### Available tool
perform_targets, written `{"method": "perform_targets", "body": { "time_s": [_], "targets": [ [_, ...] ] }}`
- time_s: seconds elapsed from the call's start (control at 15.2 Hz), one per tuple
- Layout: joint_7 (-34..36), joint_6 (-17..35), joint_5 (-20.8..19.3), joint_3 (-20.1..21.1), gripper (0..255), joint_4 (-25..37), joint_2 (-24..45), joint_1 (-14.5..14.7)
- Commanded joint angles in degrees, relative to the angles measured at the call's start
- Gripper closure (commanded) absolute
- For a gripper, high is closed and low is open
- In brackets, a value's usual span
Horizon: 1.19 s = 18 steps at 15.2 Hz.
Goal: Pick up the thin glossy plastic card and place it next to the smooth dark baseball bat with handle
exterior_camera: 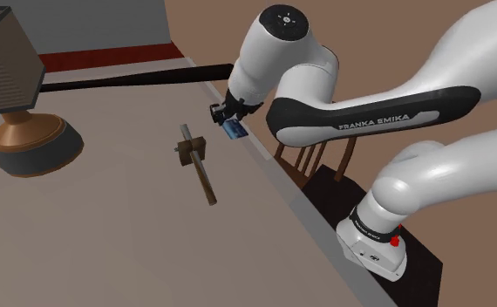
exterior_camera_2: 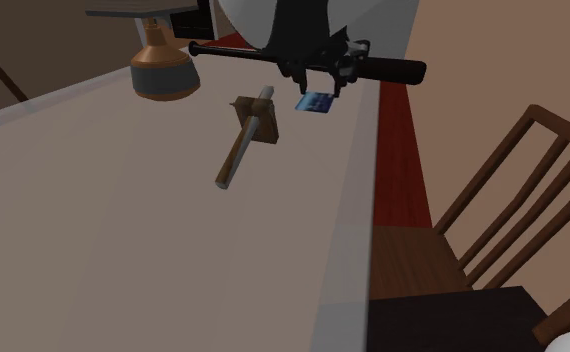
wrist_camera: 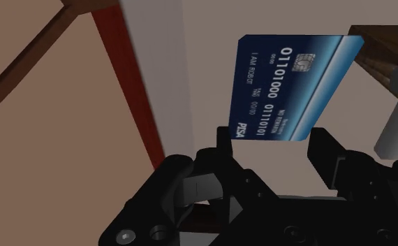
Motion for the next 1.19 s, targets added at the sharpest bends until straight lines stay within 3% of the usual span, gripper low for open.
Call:
{"method": "perform_targets", "body": {
  "time_s": [0.0,0.26,0.59,0.92,1.12],
  "targets": [
    [-0.65,-1.74,0.27,-0.60,255,1.31,-0.40,0.33],
    [-1.84,-4.50,0.64,-1.68,255,3.47,-1.04,0.76],
    [1.25,-2.46,-5.50,3.77,255,13.27,11.03,-7.44],
    [7.10,-3.85,-16.05,10.99,255,24.95,24.55,-15.37],
    [12.02,-7.18,-25.47,14.75,255,33.16,34.56,-17.73]
  ]
}}
